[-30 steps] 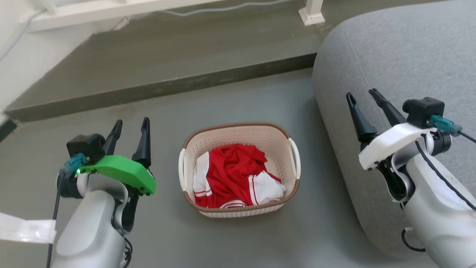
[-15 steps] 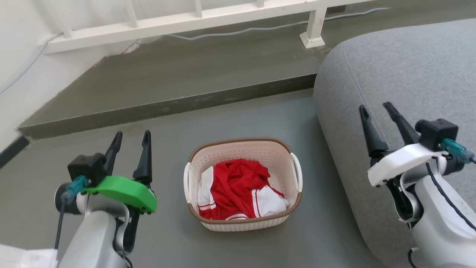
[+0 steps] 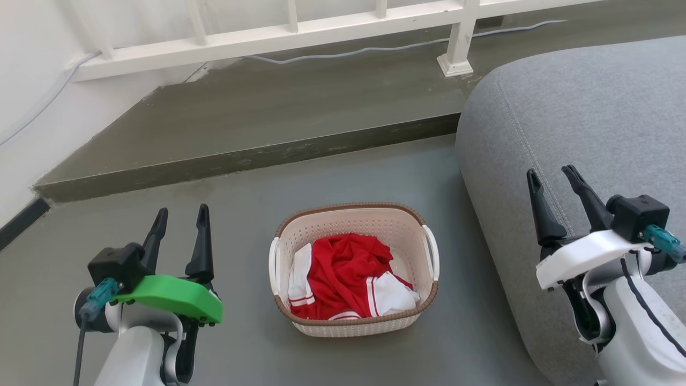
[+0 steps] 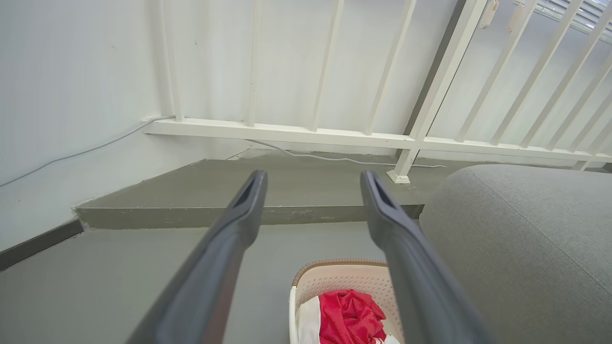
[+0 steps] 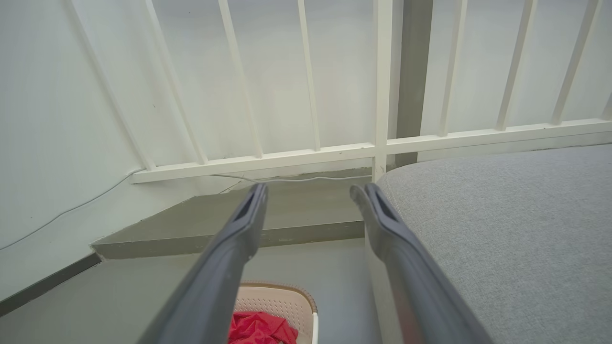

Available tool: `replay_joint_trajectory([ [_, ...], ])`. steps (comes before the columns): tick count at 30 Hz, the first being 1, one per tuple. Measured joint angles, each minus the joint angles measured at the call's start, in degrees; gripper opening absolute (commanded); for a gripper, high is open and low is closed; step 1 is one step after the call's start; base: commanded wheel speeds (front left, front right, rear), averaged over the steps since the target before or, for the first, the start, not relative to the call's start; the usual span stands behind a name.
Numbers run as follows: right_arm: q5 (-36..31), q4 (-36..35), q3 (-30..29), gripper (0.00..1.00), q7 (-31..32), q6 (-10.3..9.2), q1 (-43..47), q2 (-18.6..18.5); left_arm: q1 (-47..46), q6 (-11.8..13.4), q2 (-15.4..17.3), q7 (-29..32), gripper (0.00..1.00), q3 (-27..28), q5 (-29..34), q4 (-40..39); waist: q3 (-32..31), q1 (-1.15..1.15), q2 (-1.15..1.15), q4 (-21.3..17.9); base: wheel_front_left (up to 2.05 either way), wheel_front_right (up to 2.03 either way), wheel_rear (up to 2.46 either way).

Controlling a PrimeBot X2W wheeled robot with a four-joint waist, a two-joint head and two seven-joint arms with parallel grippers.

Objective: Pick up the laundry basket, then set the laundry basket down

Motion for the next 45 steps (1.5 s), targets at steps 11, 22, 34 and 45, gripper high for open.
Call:
replay_joint_trajectory([
  [11, -1.9, -1.7, -1.0, 1.00, 0.0, 0.52, 2.6, 1.4, 2.3, -0.3, -0.7, 0.0, 1.00, 1.7, 1.1, -1.7, -0.4, 0.00, 0.00, 0.2, 0.00, 0.00, 0.00],
  [22, -2.6, -2.5, -2.4, 1.00, 0.0, 1.59, 3.6, 1.9, 3.2, -1.3, -1.4, 0.0, 1.00, 2.8, 2.2, -3.1, -0.4, 0.00, 0.00, 0.3, 0.00, 0.00, 0.00],
  [34, -3.8, -2.5, -3.6, 0.00, 0.0, 2.54, 4.5, 2.8, 4.3, -2.4, -1.7, 0.0, 0.00, 2.7, 2.5, -2.7, -0.3, 0.00, 0.00, 0.1, 0.00, 0.00, 0.00],
  [45, -2.2, 1.0, -3.5, 0.00, 0.5, 2.56, 8.4, 5.3, 7.1, -2.5, -2.4, 0.9, 0.00, 3.0, 0.9, 1.4, -0.4, 0.00, 0.00, 0.2, 0.00, 0.00, 0.00],
])
